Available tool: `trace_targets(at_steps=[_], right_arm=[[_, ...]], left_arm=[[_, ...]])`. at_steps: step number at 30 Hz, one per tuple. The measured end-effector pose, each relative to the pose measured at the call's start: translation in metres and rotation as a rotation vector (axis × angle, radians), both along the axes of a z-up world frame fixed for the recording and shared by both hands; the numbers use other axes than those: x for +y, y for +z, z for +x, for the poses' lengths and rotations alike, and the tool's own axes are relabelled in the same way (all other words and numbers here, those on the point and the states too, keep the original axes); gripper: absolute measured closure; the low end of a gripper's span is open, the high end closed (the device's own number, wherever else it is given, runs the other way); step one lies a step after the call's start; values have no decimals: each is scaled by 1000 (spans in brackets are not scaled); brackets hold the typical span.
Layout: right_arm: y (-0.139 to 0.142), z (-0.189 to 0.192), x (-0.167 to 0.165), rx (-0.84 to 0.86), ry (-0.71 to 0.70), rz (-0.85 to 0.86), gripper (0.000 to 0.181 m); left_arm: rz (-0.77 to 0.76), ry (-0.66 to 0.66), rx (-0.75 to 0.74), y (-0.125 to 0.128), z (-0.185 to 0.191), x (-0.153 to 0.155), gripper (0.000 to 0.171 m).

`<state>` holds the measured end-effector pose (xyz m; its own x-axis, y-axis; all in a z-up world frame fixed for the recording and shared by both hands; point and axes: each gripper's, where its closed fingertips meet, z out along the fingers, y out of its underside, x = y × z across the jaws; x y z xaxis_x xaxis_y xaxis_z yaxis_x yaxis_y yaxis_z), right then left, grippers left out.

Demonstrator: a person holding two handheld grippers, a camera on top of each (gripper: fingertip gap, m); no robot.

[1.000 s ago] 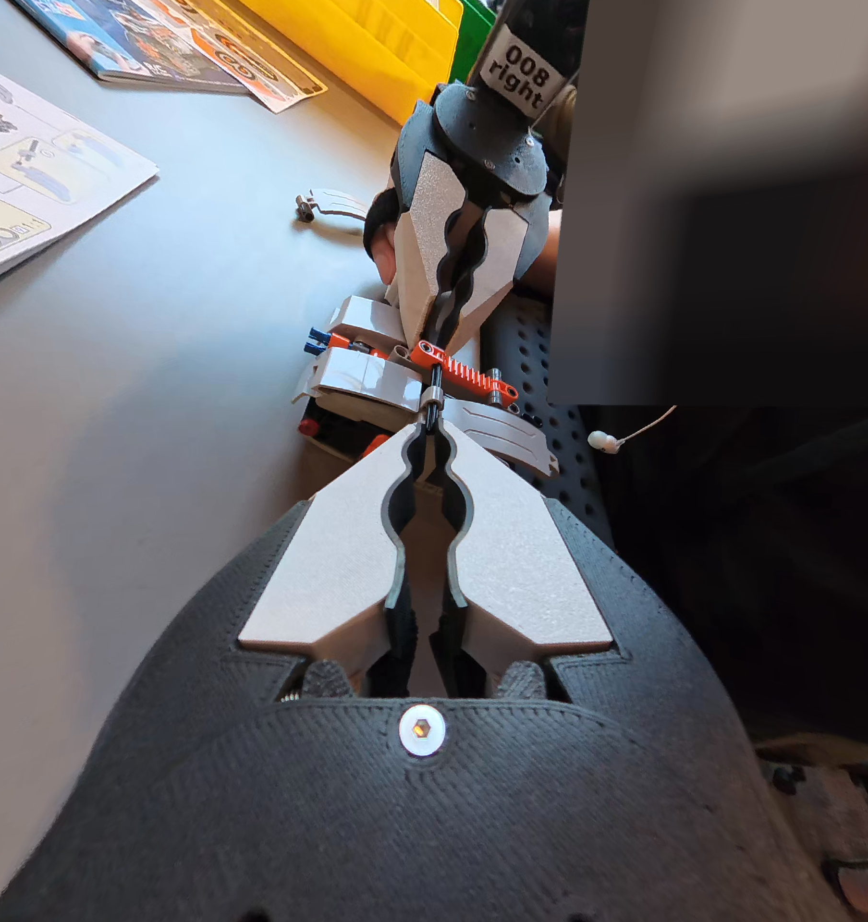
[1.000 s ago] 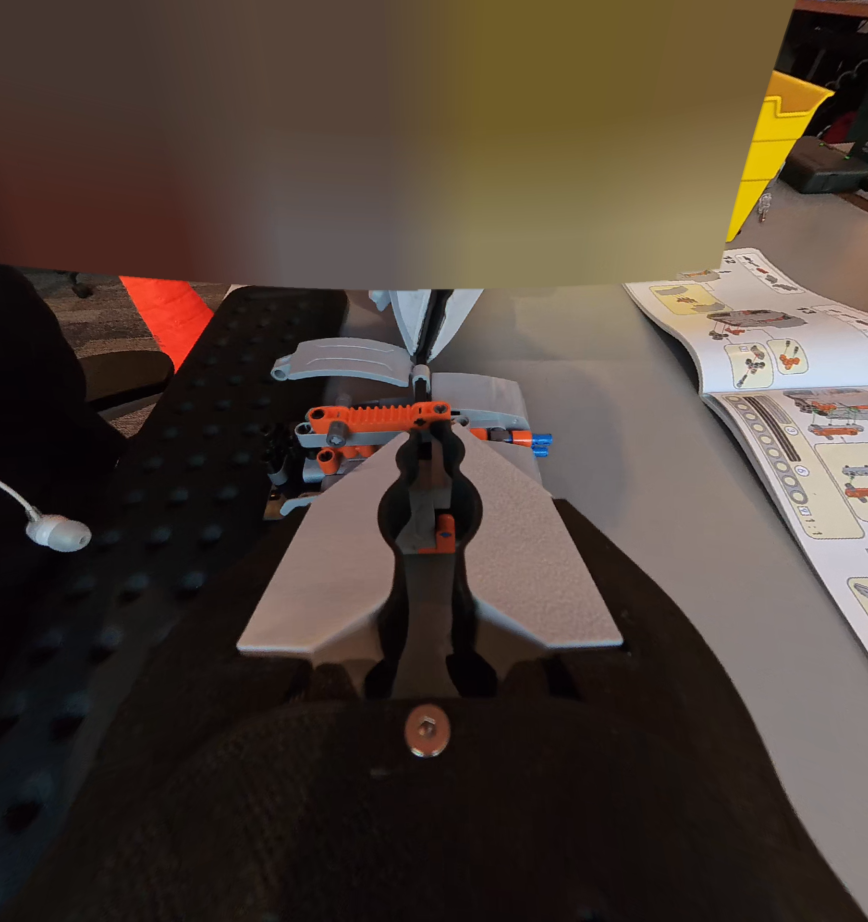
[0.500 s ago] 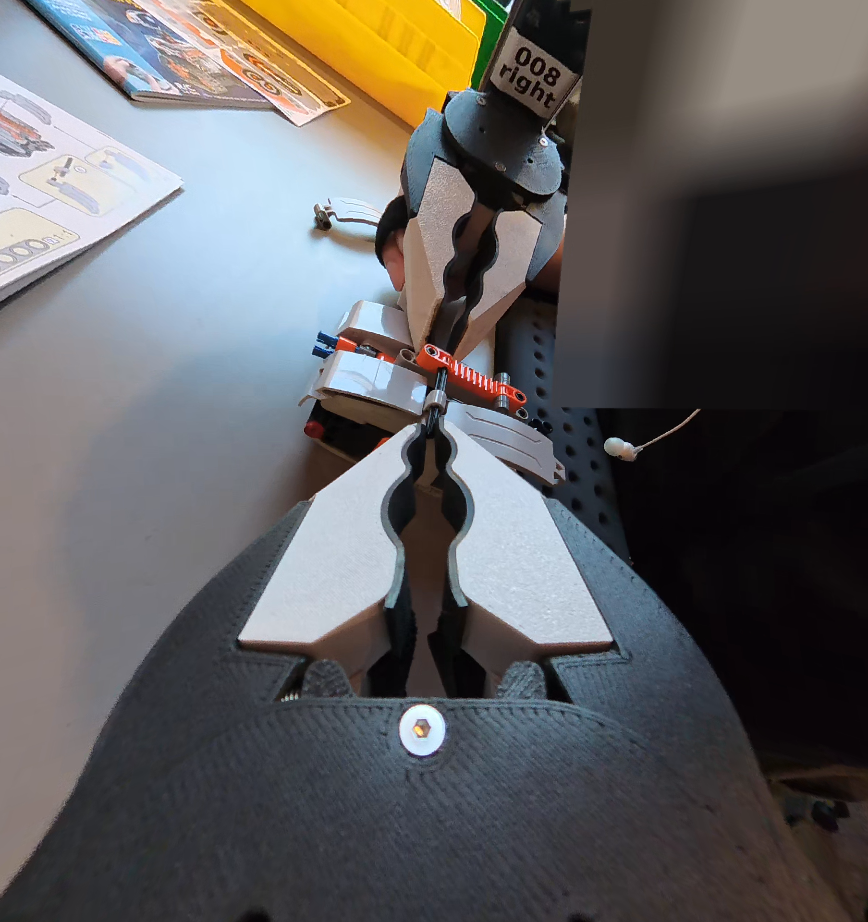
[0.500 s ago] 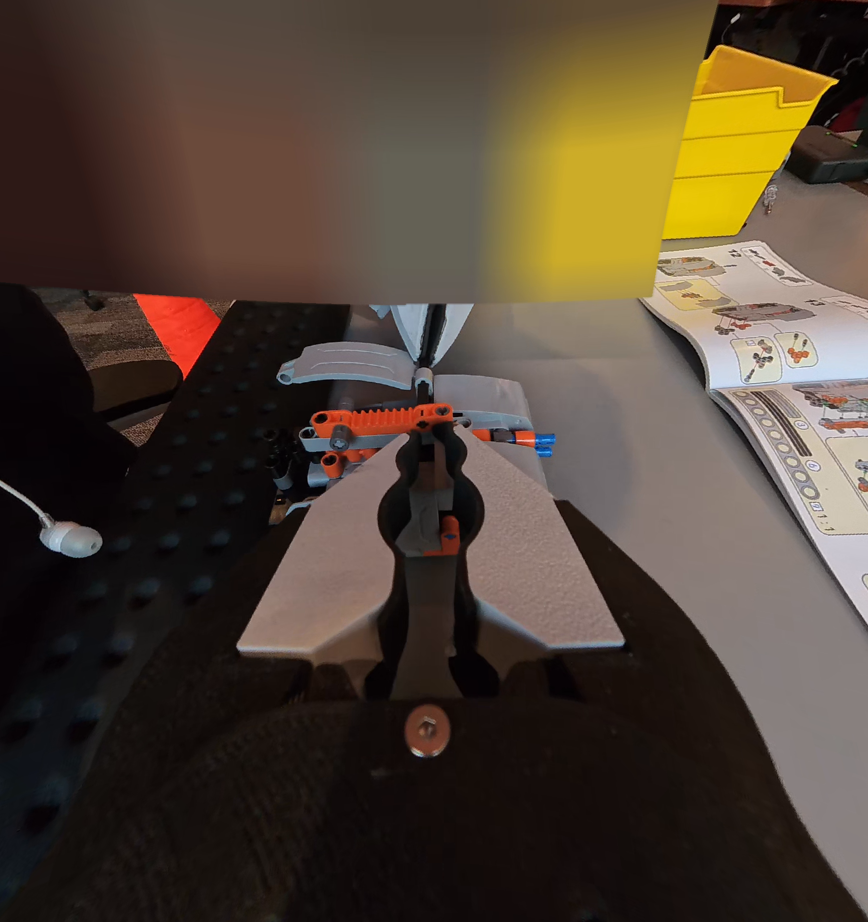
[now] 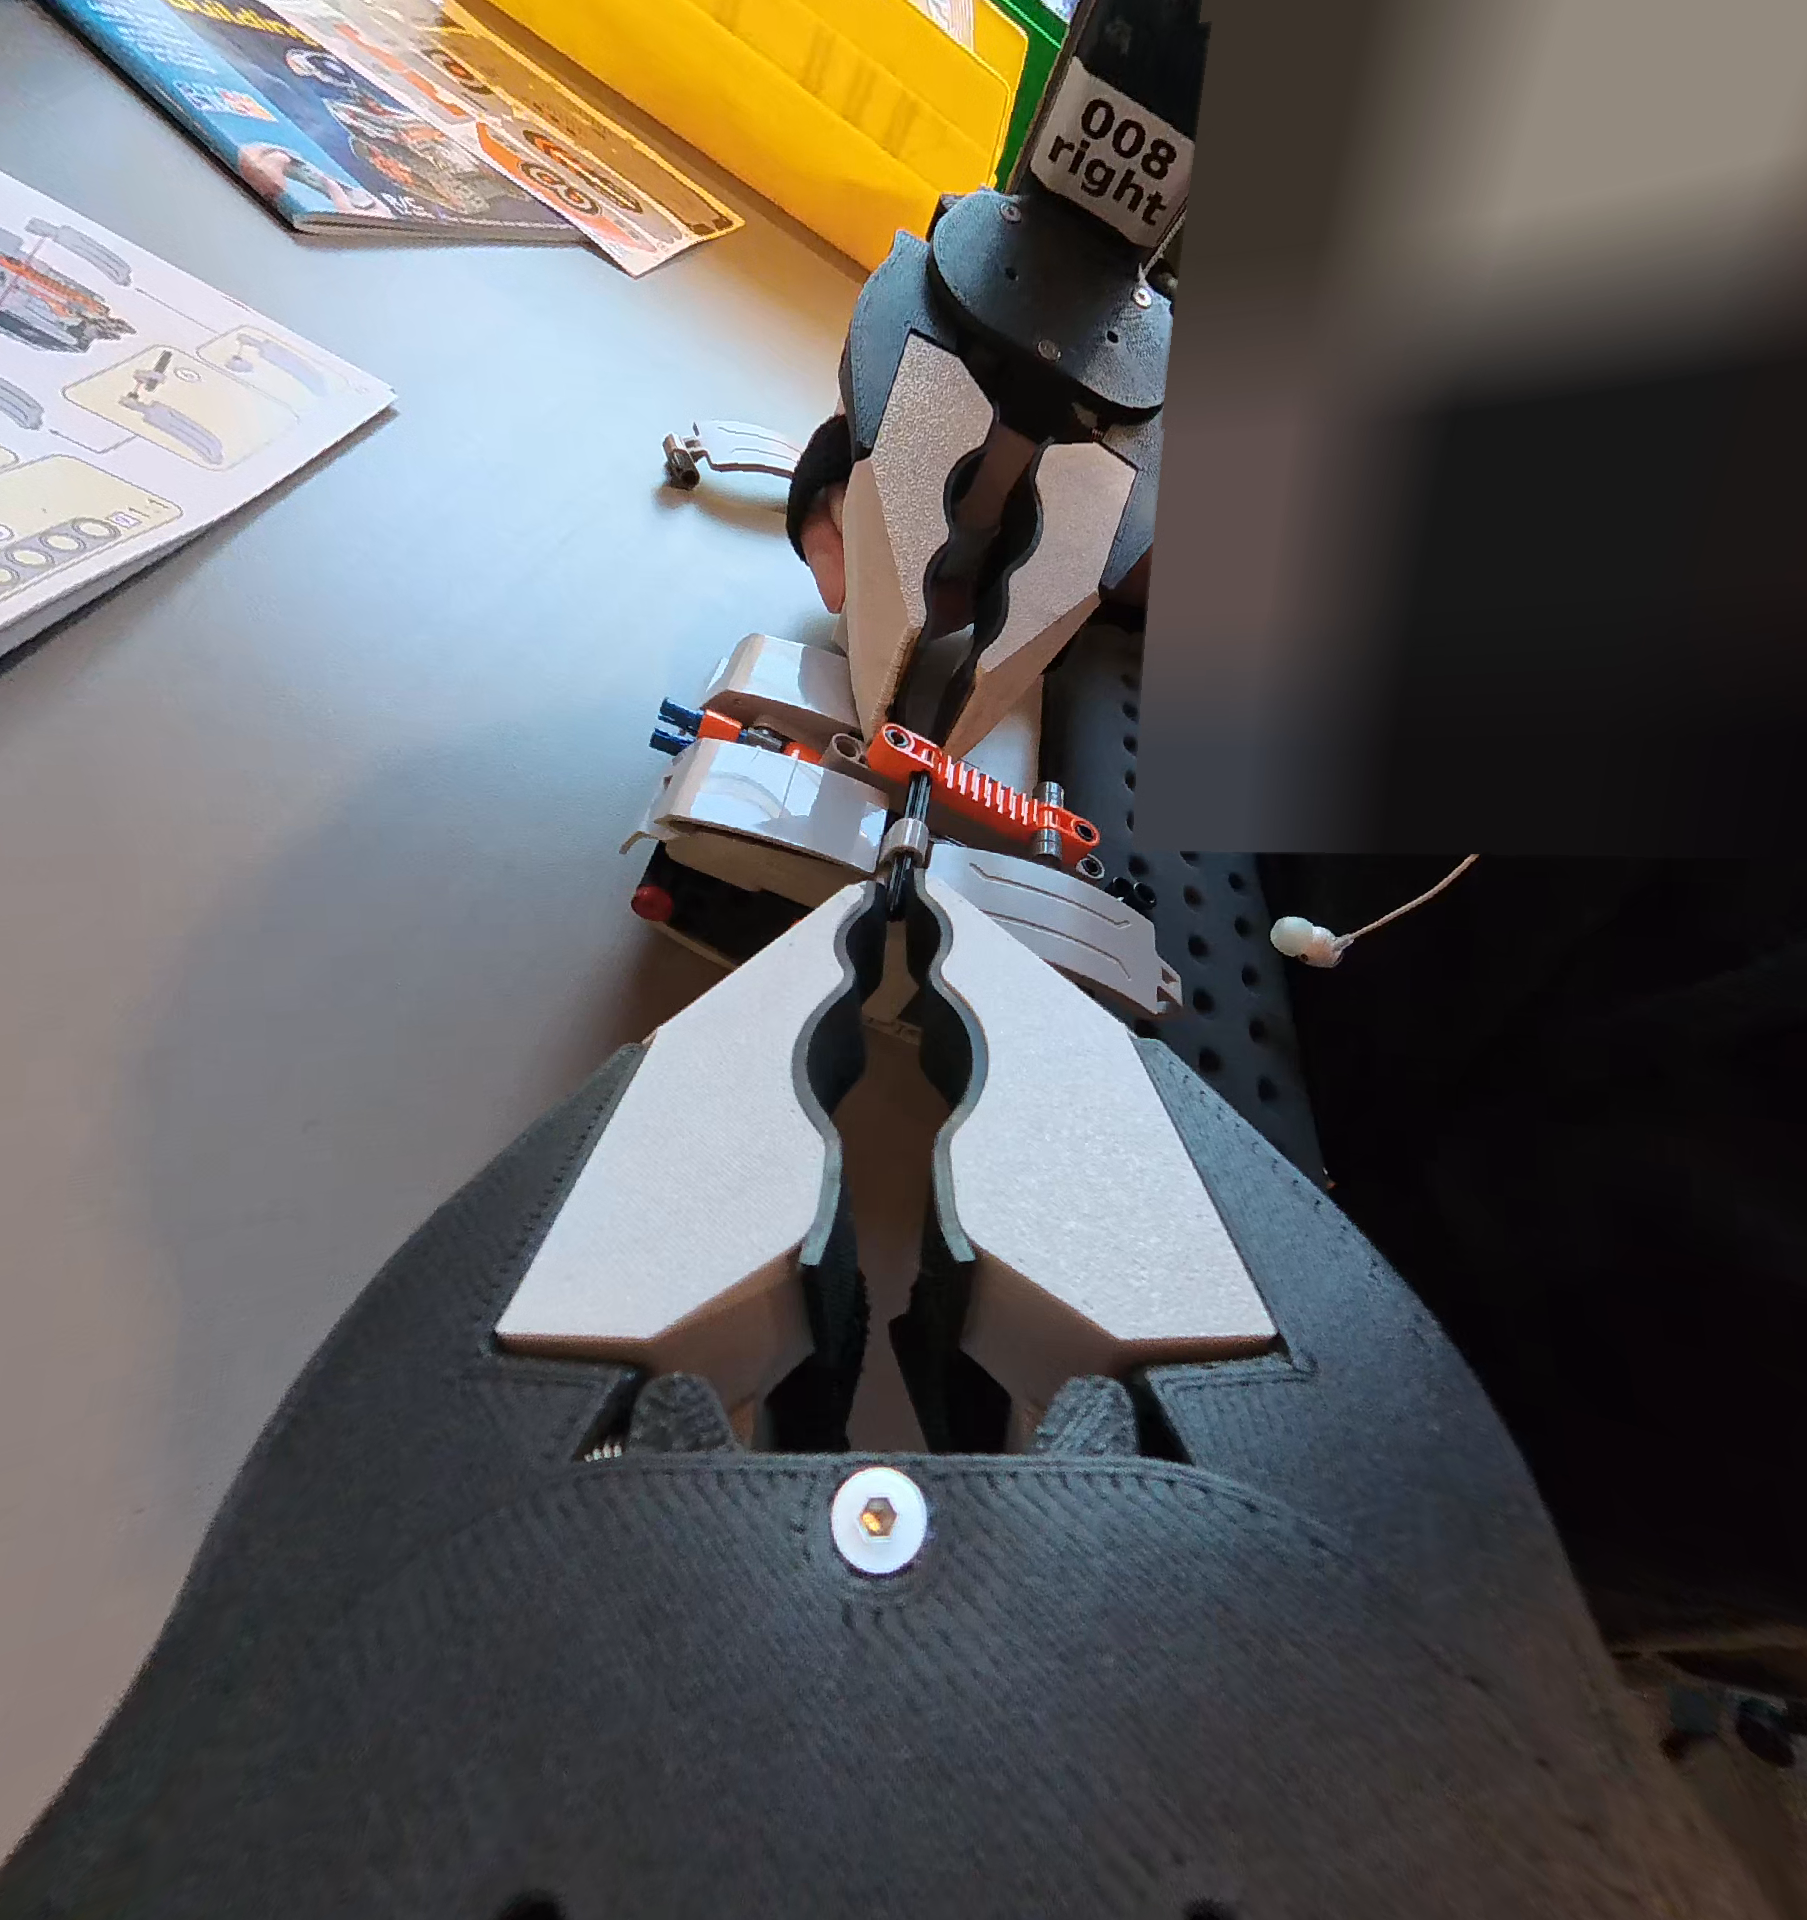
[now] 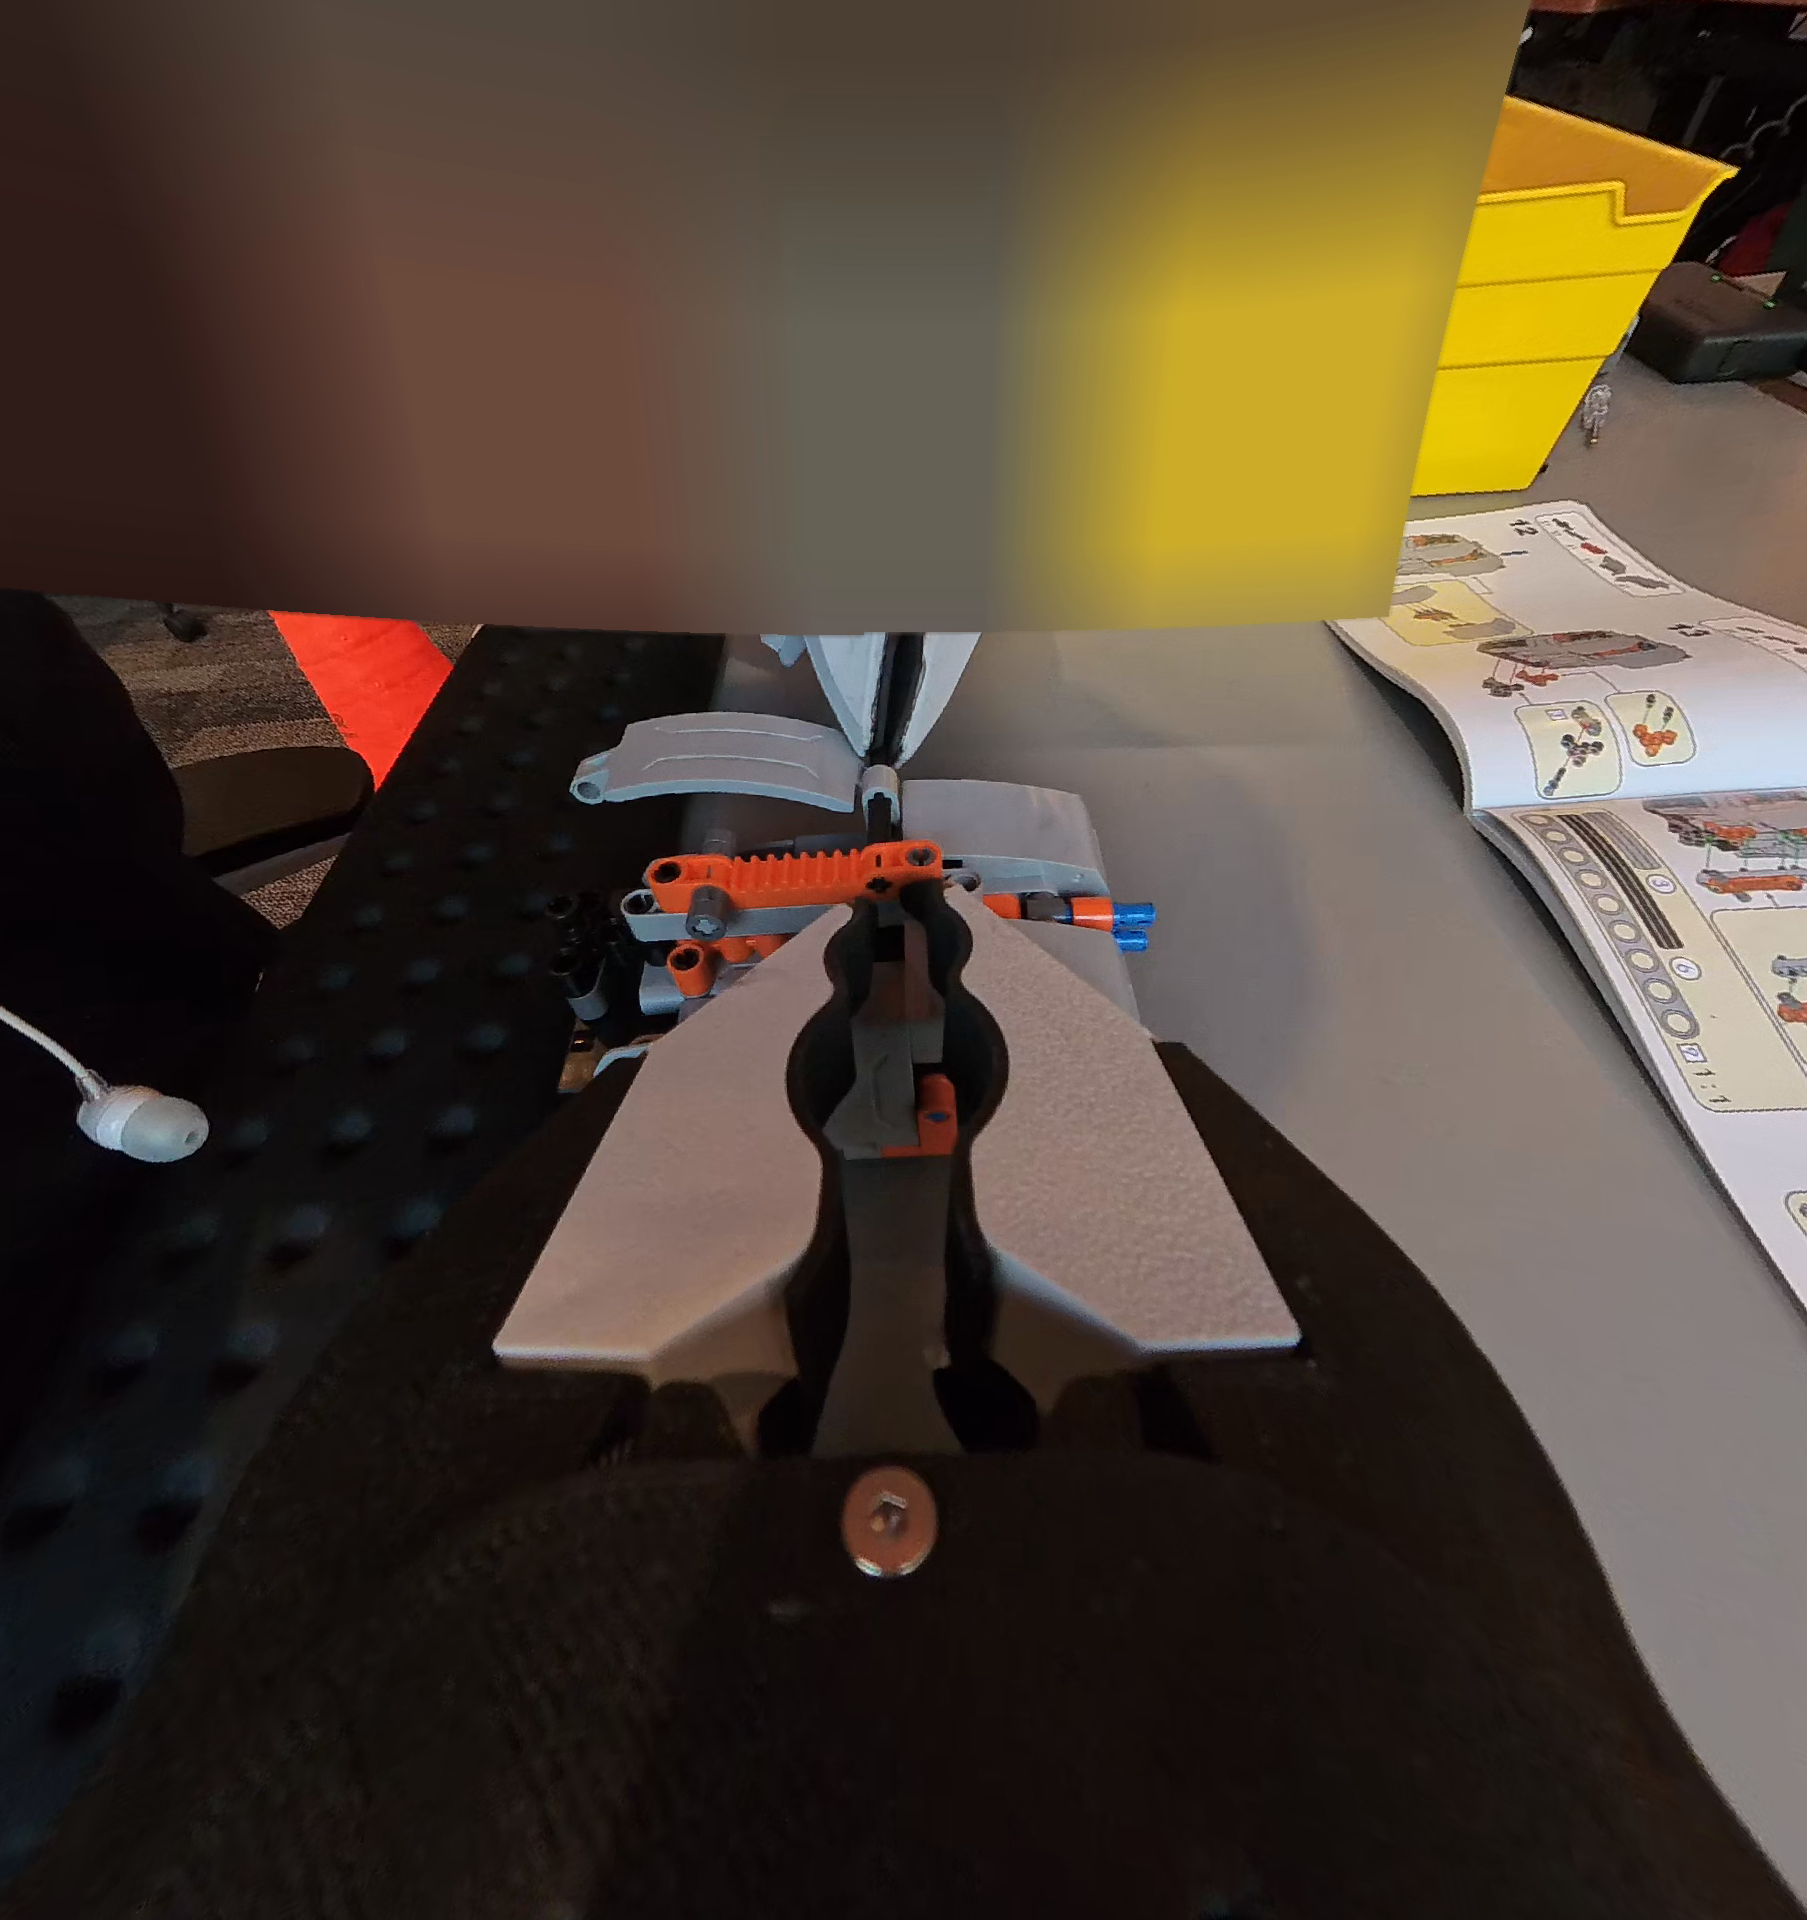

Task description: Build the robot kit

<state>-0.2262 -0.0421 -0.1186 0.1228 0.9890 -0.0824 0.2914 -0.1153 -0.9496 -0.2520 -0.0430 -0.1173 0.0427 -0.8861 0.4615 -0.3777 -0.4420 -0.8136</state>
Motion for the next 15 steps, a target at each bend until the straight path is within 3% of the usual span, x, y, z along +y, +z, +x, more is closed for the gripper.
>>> trace_targets(at_steps=[15], right_arm=[[-1,0,2,-9,-11,3,177]], left_arm=[[22,-10,8,1,6,-2,170]])
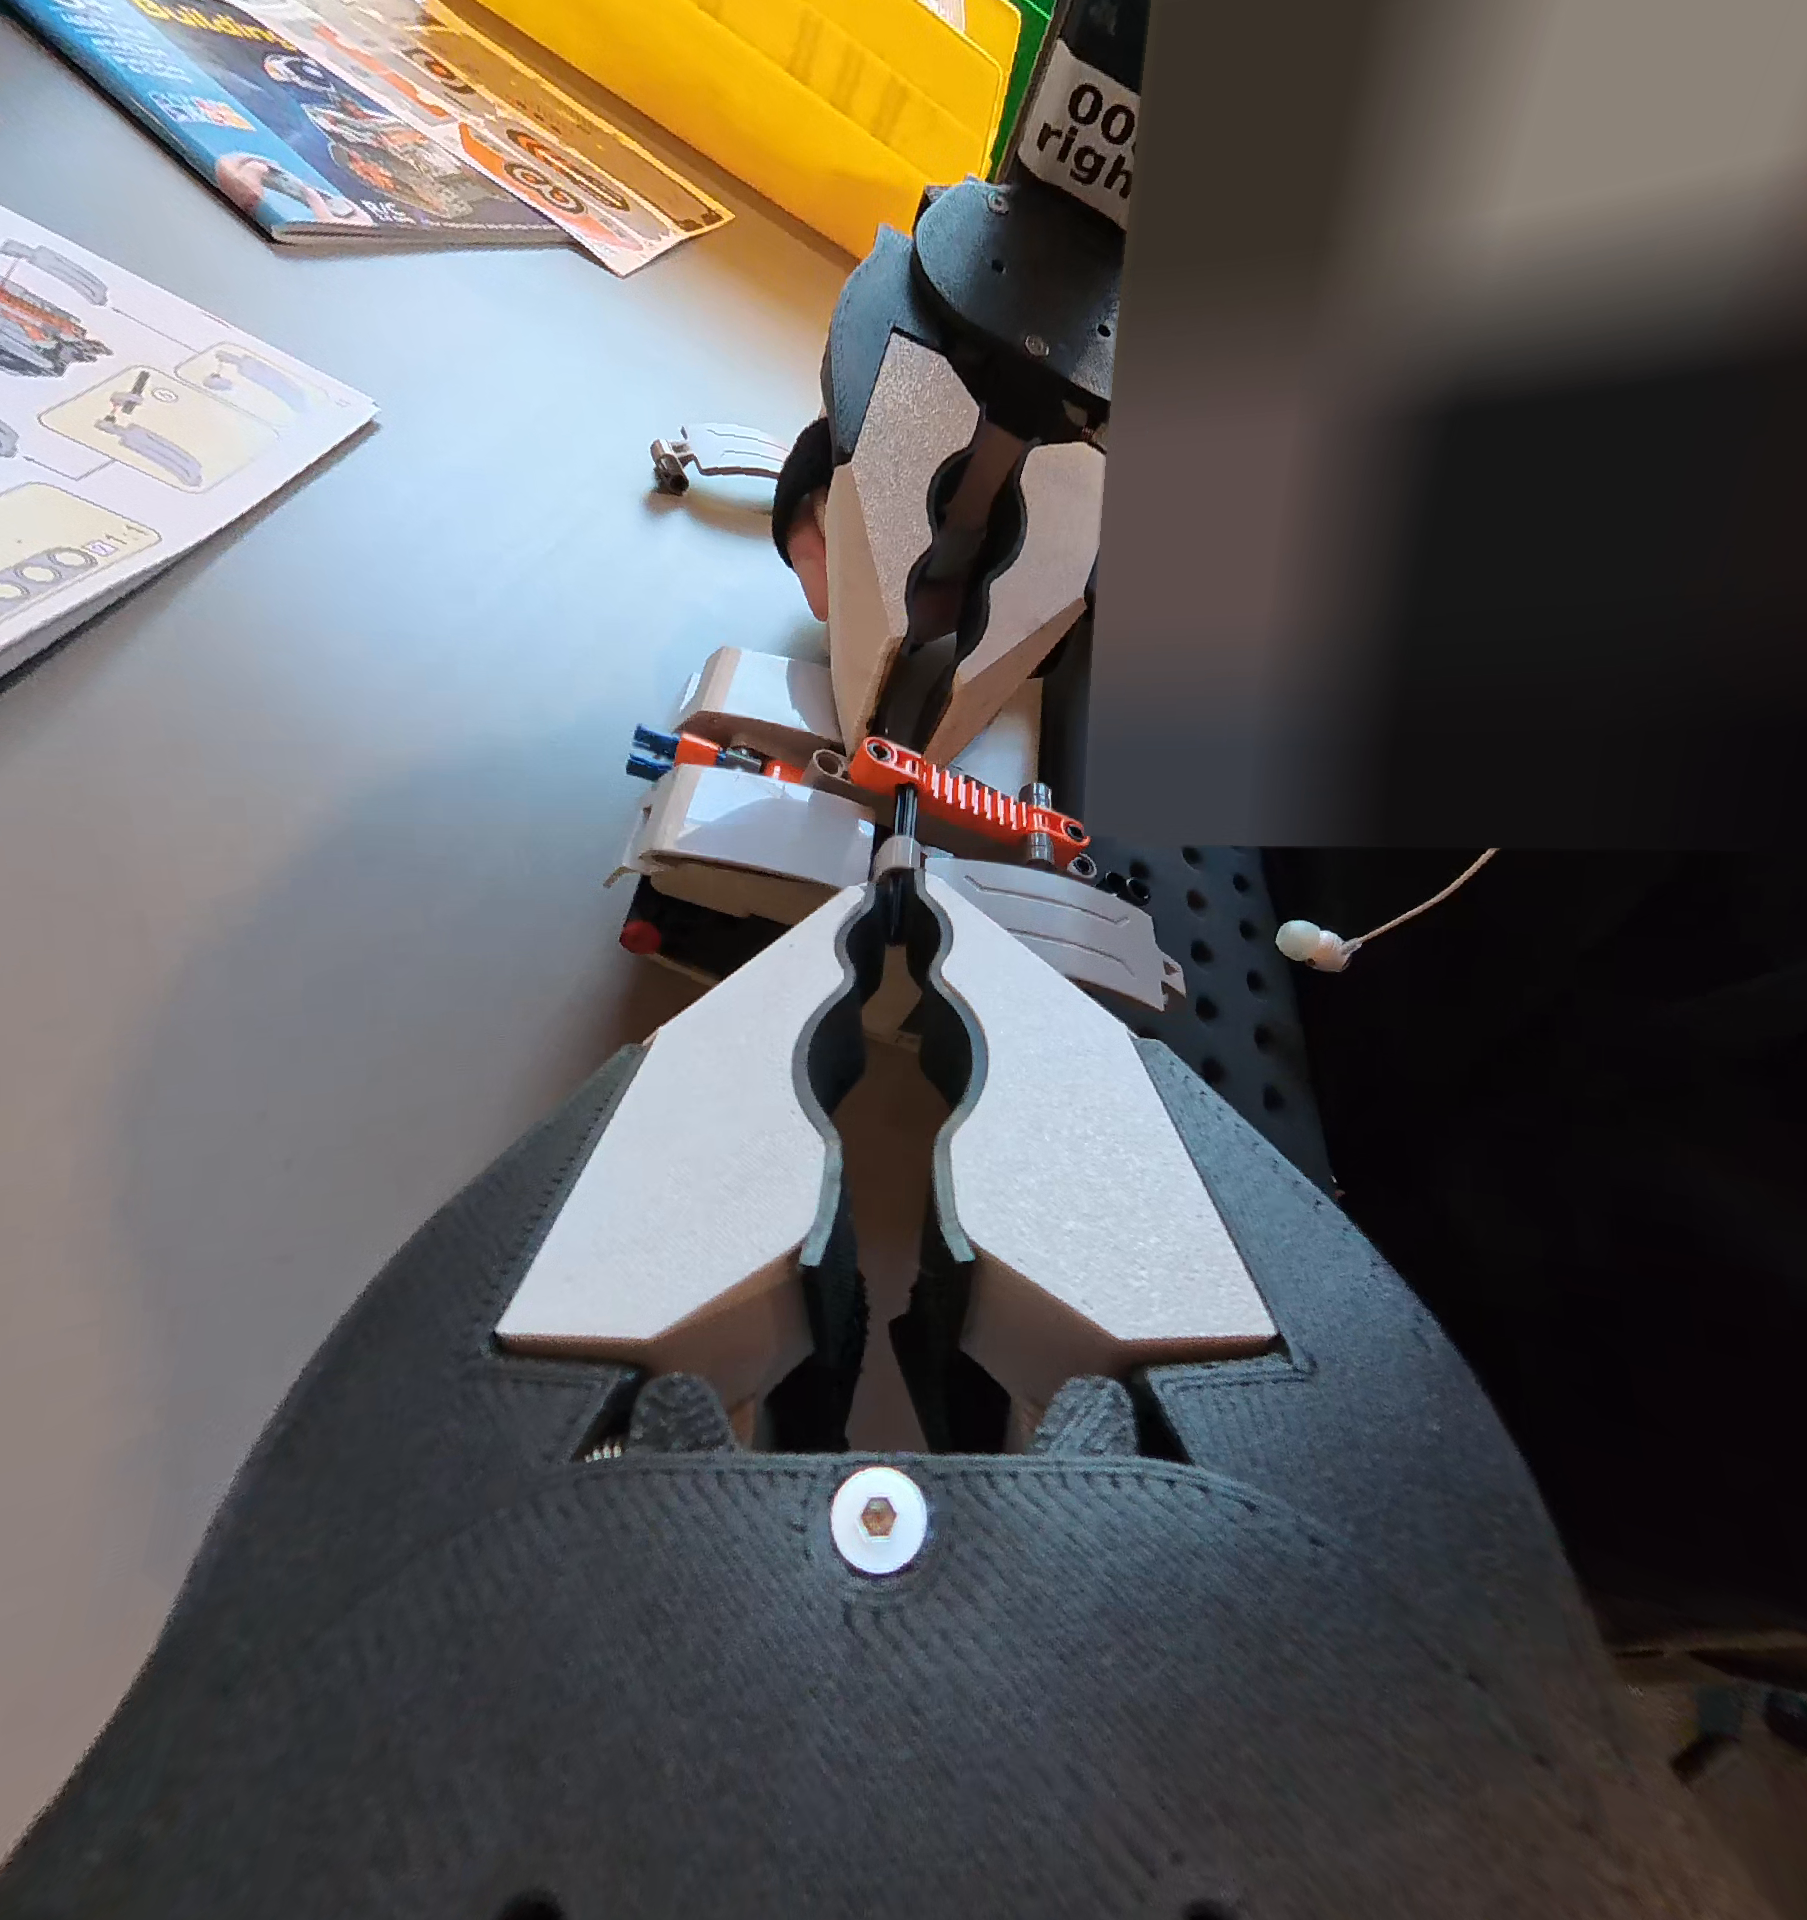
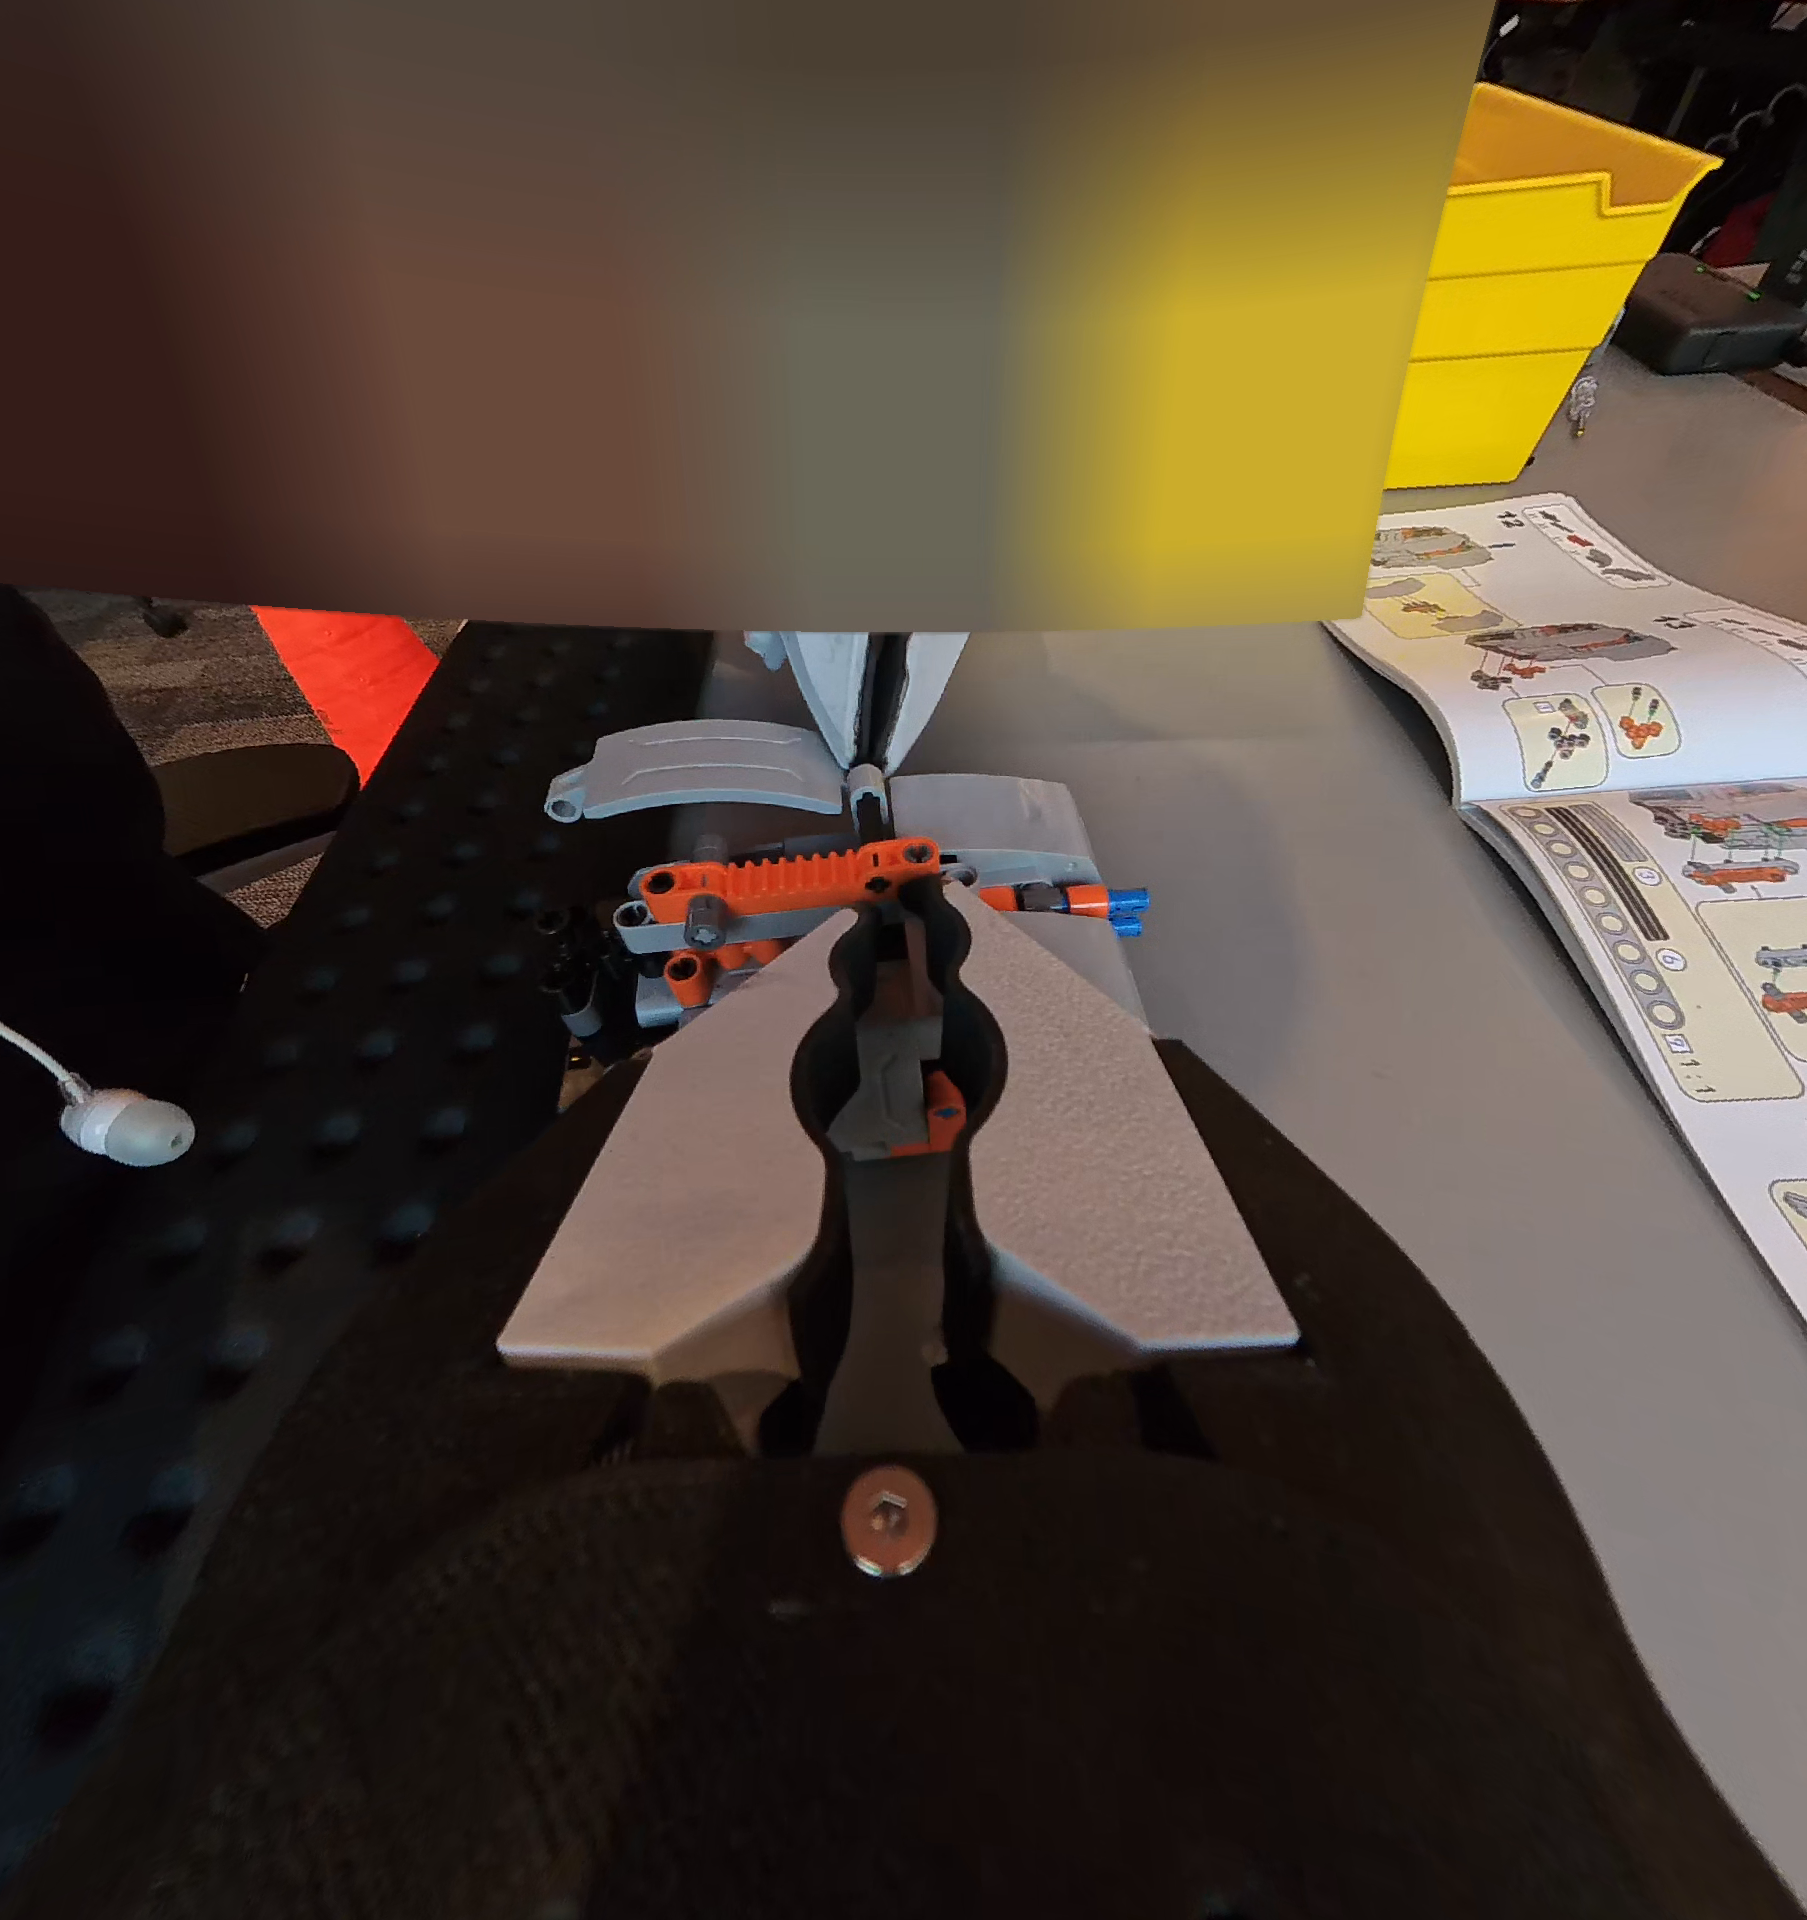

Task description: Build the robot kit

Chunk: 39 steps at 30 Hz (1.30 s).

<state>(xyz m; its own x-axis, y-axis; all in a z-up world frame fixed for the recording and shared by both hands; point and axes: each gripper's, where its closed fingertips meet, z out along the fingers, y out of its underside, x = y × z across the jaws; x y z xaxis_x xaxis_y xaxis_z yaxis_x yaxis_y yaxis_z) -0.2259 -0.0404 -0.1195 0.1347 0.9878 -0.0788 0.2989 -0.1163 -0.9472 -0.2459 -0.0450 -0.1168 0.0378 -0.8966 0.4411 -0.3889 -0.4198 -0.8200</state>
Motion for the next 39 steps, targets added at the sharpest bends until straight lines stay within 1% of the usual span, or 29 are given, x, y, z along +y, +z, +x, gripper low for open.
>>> trace_targets(at_steps=[6,9,11,14,17,19,22,24,27,29,30,31,33,34,36,37,39], right_arm=[[0,0,0,-1,0,0,176],[-1,0,0,2,8,-5,175],[-1,-1,0,1,16,3,174],[0,-3,-1,0,17,30,166],[0,0,5,7,-15,18,157],[0,5,11,6,-38,-10,156],[0,11,13,4,-60,-69,156],[2,15,14,4,-87,-104,159],[16,18,11,79,-153,-222,158],[30,17,6,154,-184,-319,154],[31,18,7,160,-231,-353,152],[33,19,5,159,-254,-366,145],[31,22,1,116,-323,-363,141],[29,24,-3,79,-345,-343,135],[21,27,-10,-28,-394,-298,128],[18,25,-16,-72,-401,-281,122],[10,18,-29,-124,-408,-260,119]], left_arm=[[3,5,-14,2,3,1,170],[3,29,-24,2,2,1,171],[-26,47,-35,2,0,2,170],[-73,70,-72,4,-6,5,170],[-120,80,-102,8,-15,6,168],[-137,102,-112,10,-18,7,168],[-107,136,-110,11,-21,8,171],[-82,166,-63,5,-23,8,167],[-77,168,-39,3,-19,-2,159],[-74,177,-30,3,-13,-8,158],[-60,193,-16,3,-10,-9,154],[-48,216,-5,2,-7,-9,151],[-63,272,9,3,-1,-10,150],[-80,299,13,2,3,-11,150],[-102,370,12,2,8,-12,150],[-104,409,8,1,10,-11,151],[-86,480,9,1,9,-8,154]])
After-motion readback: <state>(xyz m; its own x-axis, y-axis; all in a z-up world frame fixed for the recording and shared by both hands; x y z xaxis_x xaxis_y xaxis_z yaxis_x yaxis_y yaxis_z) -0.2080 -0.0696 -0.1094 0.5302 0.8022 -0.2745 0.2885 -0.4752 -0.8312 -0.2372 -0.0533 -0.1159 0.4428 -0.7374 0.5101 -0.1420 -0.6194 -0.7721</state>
